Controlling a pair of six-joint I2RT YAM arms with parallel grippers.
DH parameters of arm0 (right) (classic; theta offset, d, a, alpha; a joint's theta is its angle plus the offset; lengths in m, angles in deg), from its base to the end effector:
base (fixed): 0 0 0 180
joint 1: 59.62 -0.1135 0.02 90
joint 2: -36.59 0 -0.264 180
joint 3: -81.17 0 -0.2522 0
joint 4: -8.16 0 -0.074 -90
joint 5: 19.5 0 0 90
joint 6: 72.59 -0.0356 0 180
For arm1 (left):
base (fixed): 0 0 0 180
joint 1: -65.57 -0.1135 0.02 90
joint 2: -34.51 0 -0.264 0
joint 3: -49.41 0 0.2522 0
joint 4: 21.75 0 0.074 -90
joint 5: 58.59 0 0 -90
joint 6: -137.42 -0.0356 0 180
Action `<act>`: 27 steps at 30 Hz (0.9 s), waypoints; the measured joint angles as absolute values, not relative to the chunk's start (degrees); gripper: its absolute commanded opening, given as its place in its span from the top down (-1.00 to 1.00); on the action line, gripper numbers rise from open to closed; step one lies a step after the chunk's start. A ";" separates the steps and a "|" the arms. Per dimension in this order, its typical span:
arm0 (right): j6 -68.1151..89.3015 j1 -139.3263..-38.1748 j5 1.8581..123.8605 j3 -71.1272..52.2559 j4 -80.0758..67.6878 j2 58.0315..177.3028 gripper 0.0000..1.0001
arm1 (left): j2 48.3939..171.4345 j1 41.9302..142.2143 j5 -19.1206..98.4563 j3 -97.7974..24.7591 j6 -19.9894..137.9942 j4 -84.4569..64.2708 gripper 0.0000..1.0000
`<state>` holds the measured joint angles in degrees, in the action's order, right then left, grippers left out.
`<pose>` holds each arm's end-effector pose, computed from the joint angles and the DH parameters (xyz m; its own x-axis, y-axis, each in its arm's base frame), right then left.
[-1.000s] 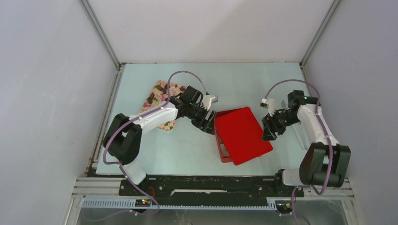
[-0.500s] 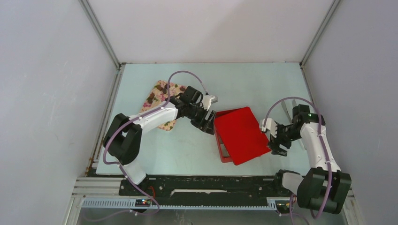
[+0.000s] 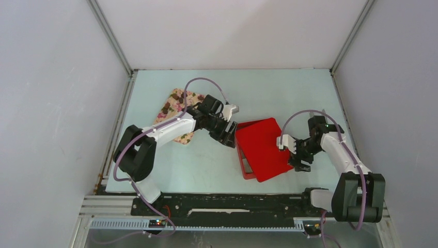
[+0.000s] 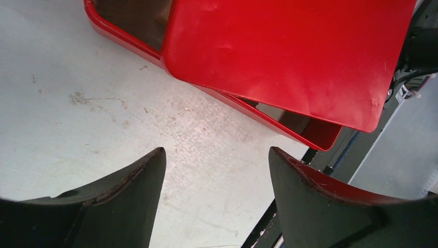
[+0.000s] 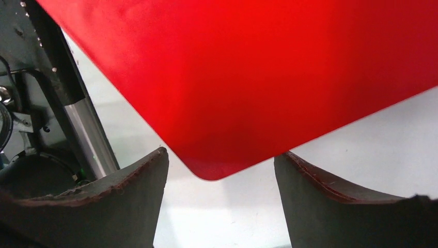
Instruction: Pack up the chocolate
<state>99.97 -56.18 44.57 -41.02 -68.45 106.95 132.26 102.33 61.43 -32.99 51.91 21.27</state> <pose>0.1796 0.0048 0.2013 -0.1764 -0.8828 -0.4354 -0.9835 0.1758 0.0421 0.2728 -0.2260 0.2191 -0.7371 0.4660 -0.4895 0.6727 0.5749 -0.4657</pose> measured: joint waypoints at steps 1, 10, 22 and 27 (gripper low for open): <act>98.95 -57.16 44.74 -41.10 -67.75 107.15 -0.53 | 132.26 102.22 61.21 -32.99 51.91 21.24 -0.54; 91.84 -62.63 45.05 -41.13 -63.68 108.05 -0.52 | 132.59 101.43 57.84 -32.99 51.89 21.24 -0.54; 84.48 -64.62 43.26 -41.13 -63.12 108.03 -0.52 | 136.70 101.32 56.95 -36.27 51.91 22.23 -0.54; 83.06 -65.99 42.91 -41.13 -62.68 107.83 -0.54 | 137.22 101.32 56.97 -38.54 51.91 22.18 -0.53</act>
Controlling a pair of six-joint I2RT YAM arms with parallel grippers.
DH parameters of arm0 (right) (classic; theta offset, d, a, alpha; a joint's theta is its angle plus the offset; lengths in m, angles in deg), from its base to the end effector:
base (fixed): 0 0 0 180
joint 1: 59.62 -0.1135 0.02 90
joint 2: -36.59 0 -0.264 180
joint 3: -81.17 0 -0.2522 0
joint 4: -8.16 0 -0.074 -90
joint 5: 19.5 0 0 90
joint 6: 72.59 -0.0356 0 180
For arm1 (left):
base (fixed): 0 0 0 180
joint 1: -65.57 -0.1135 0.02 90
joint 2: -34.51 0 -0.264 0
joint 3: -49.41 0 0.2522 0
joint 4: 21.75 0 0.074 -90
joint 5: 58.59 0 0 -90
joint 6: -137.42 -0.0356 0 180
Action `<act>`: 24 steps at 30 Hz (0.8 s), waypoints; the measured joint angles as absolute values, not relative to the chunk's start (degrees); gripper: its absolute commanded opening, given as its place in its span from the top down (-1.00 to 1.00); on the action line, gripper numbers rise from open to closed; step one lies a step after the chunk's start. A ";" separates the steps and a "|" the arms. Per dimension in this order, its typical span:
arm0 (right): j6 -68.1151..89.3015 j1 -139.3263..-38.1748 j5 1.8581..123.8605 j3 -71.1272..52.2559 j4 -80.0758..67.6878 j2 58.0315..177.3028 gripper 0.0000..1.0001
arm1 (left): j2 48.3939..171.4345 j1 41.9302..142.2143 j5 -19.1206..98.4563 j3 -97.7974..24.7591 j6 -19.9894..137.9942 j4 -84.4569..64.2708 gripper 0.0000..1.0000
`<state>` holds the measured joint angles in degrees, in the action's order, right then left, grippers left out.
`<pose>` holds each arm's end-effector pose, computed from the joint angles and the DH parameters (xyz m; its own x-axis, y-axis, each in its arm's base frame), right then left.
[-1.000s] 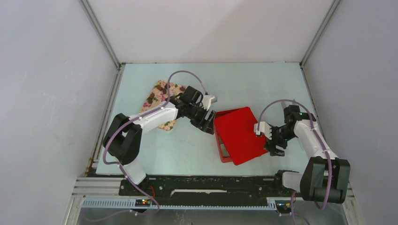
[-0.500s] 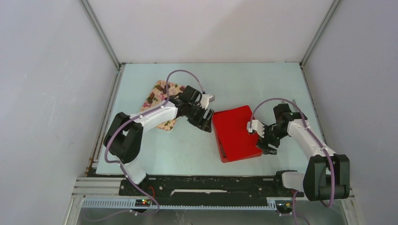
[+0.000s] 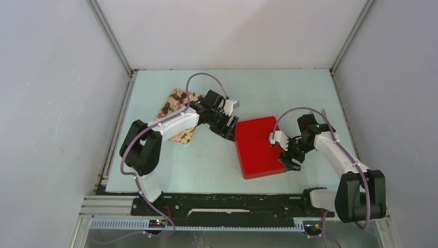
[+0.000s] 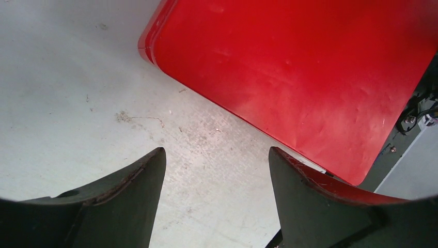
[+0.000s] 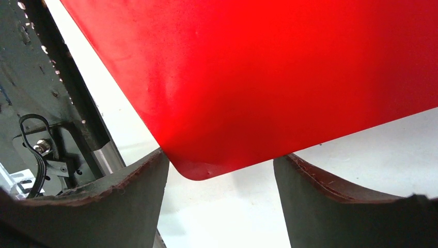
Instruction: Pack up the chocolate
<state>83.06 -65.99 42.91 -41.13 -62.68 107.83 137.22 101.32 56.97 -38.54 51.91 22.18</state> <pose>0.1876 0.0375 0.1994 -0.2771 -0.8434 -0.4603 -0.9602 0.2605 0.1008 0.2971 -0.2328 0.2161 -0.7468 0.4506 -0.4892 0.6526 0.6384 -0.4082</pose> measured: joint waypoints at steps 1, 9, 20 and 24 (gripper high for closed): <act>82.75 -66.17 42.93 -41.13 -62.61 107.83 -0.54 | 137.22 101.32 56.95 -38.65 51.91 22.16 -0.54; 82.29 -67.07 43.10 -41.15 -62.48 107.79 -0.57 | 137.22 101.32 56.92 -38.67 51.91 22.38 -0.54; 89.94 -54.02 40.37 -40.23 -69.39 98.41 -0.97 | 134.75 101.32 49.69 -43.42 49.88 31.63 -0.66; 88.56 -53.54 37.09 -36.60 -71.81 101.84 -0.89 | 133.99 101.28 50.15 -47.35 49.75 31.39 -0.53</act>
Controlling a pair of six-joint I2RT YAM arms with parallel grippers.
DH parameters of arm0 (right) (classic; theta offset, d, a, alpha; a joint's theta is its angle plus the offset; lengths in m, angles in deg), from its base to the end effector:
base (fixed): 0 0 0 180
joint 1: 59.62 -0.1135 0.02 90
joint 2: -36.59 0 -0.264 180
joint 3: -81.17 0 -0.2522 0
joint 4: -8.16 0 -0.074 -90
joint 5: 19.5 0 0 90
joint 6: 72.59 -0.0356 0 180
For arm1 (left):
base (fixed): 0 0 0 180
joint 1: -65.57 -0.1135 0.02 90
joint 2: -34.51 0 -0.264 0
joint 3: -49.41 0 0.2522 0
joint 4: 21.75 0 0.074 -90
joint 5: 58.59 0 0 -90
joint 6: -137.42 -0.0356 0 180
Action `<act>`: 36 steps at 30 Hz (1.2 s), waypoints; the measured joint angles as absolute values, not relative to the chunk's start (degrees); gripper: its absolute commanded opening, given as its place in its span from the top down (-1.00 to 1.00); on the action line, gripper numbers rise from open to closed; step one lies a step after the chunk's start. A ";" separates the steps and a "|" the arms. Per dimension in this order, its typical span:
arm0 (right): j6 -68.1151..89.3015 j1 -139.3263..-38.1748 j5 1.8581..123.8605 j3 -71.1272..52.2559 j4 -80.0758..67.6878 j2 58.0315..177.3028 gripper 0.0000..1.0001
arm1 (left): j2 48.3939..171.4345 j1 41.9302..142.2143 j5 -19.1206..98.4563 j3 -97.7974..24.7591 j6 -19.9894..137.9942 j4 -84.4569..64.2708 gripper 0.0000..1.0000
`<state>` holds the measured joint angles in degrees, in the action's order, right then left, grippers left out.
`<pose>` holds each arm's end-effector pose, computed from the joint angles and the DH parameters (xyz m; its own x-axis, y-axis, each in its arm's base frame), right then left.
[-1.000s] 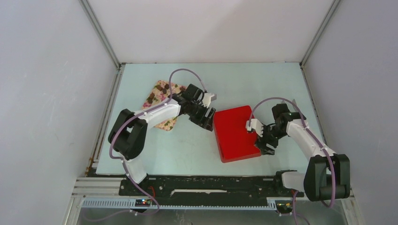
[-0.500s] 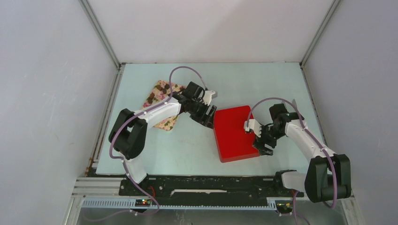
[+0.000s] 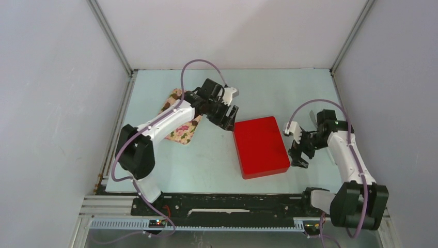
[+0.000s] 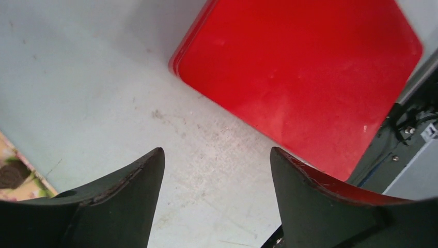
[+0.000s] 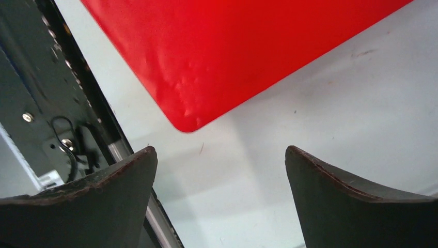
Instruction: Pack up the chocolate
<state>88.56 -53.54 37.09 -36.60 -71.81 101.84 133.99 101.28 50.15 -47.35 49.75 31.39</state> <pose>0.1751 0.0011 0.2370 -0.3393 -0.7583 -0.5566 -0.9270 0.3700 0.0611 0.2985 -0.2287 0.2728 -0.6999 0.4557 -0.5499 0.6712 0.6828 -0.2885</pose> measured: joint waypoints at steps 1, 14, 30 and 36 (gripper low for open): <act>87.40 -53.80 35.93 -35.14 -72.01 103.35 -0.89 | 133.95 101.28 51.22 -47.92 49.75 31.06 -0.51; 74.62 -63.02 24.72 -30.04 -70.02 110.04 -0.71 | 141.05 103.72 72.14 -49.34 47.00 30.07 -0.38; 70.77 -72.99 27.43 -32.82 -58.53 116.88 -0.39 | 145.29 101.01 59.15 -41.28 43.96 27.06 -0.41; 67.91 -67.07 26.95 -22.81 -62.66 120.40 -0.30 | 140.28 98.85 60.09 -41.93 42.34 30.16 -0.40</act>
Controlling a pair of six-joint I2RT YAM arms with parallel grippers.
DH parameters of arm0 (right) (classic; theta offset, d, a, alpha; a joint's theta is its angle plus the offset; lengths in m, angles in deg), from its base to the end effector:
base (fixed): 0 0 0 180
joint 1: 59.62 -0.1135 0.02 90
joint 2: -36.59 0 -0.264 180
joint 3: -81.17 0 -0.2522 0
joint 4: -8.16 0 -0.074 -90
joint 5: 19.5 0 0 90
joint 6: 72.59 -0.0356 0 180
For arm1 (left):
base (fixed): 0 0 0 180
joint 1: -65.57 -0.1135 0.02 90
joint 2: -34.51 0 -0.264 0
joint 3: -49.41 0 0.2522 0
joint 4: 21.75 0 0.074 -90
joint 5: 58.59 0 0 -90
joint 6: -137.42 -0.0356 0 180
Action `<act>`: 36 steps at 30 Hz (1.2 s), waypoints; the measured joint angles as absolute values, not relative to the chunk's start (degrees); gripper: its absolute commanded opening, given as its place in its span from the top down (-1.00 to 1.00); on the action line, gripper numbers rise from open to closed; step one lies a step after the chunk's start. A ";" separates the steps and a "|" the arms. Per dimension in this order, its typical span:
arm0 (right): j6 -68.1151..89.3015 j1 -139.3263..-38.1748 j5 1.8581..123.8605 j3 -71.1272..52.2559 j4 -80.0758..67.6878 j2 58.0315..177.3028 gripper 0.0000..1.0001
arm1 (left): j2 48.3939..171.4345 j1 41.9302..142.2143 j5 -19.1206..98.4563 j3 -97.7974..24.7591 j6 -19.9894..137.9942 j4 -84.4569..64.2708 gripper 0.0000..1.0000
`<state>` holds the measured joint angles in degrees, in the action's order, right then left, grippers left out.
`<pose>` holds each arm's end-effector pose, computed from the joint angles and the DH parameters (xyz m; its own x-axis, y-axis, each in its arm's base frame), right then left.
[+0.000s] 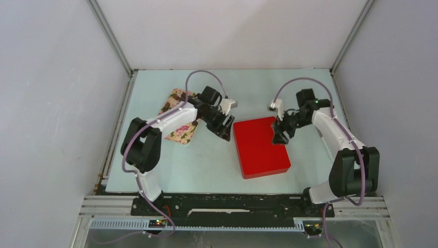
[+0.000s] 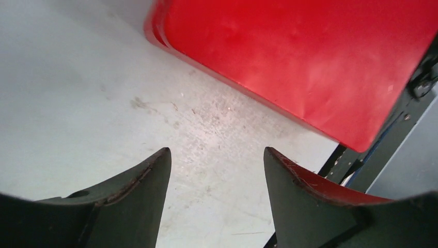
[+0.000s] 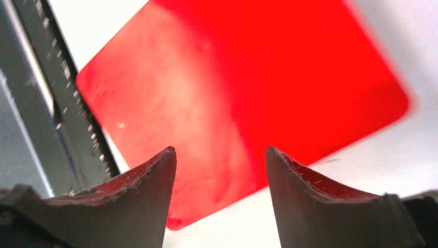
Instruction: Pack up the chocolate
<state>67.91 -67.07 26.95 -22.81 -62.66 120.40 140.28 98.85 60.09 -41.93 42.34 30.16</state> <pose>0.2557 0.0582 0.2439 -0.4417 -0.6218 -0.6468 -0.8956 0.3478 0.2772 0.3068 -0.2218 0.2083 -0.7058 0.5562 -0.4387 0.7077 0.5808 -0.4023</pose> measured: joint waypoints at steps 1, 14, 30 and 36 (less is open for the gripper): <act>66.66 -66.10 26.64 -20.65 -61.89 121.03 -0.28 | 139.15 98.33 60.40 -42.63 42.36 30.49 -0.40; 52.46 -63.24 23.93 -6.13 -50.83 137.40 0.13 | 147.02 97.15 70.91 -60.84 44.31 27.17 -0.09; 51.10 -65.56 32.35 0.51 -48.34 145.93 -0.03 | 158.58 95.40 63.70 -67.77 42.89 32.50 -0.25; 47.28 -61.49 30.75 0.71 -48.69 137.82 0.51 | 149.22 92.93 63.13 -65.86 43.28 31.74 -0.22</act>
